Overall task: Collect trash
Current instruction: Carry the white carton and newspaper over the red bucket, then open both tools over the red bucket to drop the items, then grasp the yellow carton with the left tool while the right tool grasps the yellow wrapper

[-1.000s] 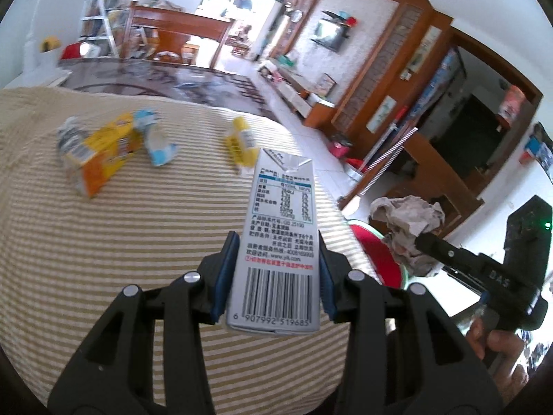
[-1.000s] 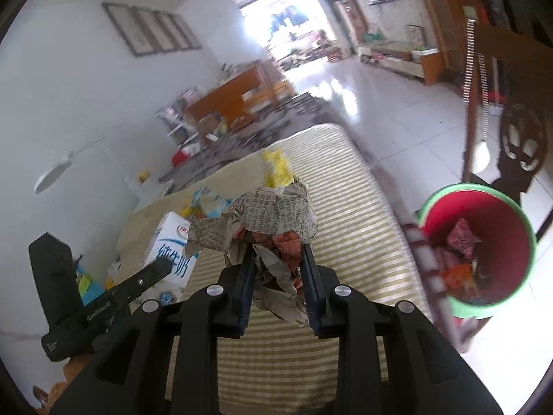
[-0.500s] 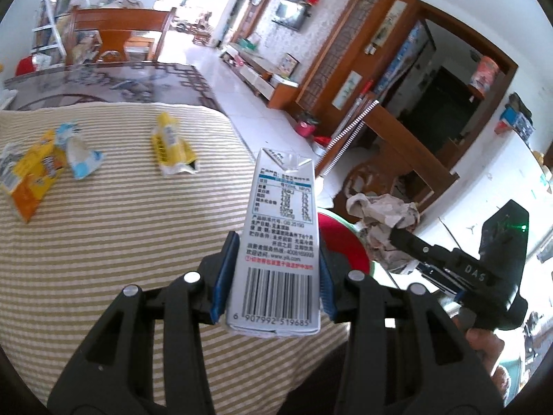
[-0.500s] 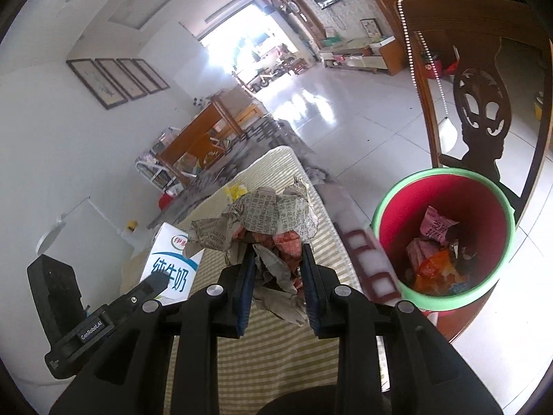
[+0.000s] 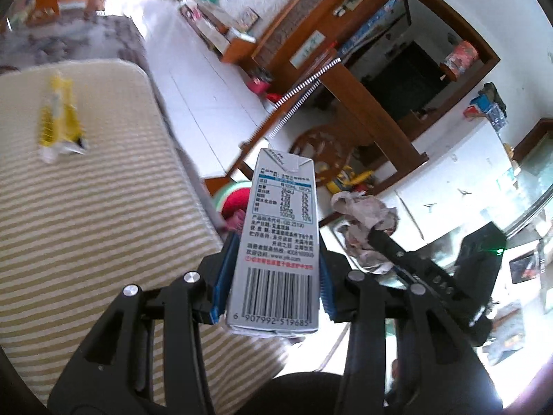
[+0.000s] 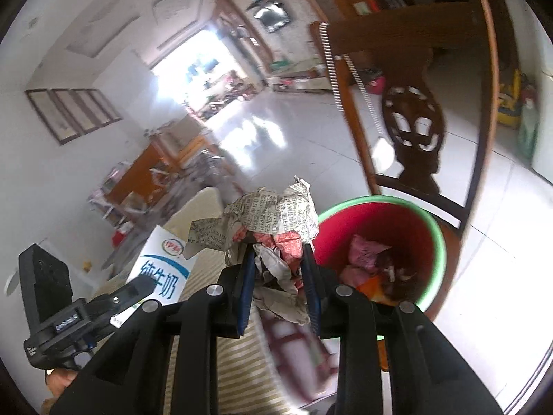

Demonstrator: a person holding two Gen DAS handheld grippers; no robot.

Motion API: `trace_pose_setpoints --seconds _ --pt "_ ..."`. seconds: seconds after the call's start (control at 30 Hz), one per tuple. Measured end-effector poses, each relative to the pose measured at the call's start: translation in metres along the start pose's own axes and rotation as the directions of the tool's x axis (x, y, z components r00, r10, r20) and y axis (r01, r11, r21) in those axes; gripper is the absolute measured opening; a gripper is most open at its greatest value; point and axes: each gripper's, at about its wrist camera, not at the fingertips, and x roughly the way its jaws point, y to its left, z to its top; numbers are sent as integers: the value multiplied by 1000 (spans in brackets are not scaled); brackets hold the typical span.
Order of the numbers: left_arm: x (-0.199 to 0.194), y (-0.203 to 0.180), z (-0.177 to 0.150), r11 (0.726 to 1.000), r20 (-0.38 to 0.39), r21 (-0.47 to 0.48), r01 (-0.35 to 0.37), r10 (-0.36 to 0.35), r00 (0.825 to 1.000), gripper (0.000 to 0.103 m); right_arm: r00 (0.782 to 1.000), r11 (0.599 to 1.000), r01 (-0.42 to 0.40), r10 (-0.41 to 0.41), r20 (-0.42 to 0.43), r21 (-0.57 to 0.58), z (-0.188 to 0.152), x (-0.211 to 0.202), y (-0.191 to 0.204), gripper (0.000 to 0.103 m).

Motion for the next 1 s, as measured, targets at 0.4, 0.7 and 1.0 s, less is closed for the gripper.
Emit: trace_pose_setpoints --seconds 0.4,0.7,1.0 --pt "50 -22 1 996 -109 88 -12 22 994 76 997 994 83 -82 -4 72 -1 18 -35 55" --pt "6 17 -14 994 3 31 -109 109 994 79 1000 1000 12 -12 -18 7 -4 15 7 61" --pt "-94 103 -19 899 161 -29 -437 436 885 79 956 944 -286 270 -118 -162 -23 21 144 70"
